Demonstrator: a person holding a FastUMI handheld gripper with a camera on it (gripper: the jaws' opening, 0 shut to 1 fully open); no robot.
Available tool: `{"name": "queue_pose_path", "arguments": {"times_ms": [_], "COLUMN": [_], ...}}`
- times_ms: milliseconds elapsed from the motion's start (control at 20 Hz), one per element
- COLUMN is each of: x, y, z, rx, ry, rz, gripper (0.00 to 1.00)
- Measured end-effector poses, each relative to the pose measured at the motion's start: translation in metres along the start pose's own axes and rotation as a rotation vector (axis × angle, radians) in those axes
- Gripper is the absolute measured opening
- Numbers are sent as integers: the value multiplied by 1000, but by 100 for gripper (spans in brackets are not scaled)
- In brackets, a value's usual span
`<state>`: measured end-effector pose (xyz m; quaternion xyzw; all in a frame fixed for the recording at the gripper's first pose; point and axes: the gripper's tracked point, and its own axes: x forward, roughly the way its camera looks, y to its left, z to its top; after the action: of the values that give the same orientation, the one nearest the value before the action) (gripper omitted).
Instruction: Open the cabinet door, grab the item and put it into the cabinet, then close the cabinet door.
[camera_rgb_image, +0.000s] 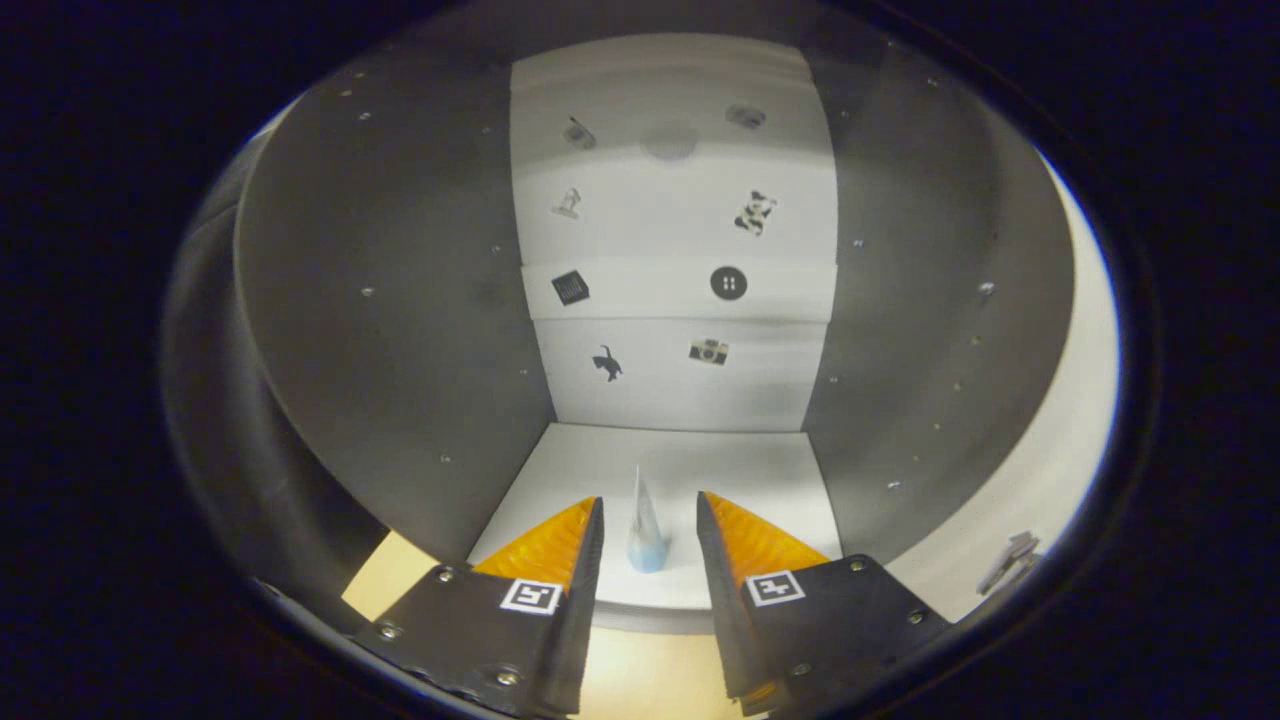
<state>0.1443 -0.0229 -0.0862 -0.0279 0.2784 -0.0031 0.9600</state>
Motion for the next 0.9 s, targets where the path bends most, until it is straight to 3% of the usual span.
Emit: {"name": "queue_pose_path", "arguments": {"times_ms": [350,900], "x": [-77,-156], "y": [16,46], "z": [-6,-58], "rx": [-87,-145], "ry": [-153,-207], "rz": [-7,-3], "gripper": [52,52]}}
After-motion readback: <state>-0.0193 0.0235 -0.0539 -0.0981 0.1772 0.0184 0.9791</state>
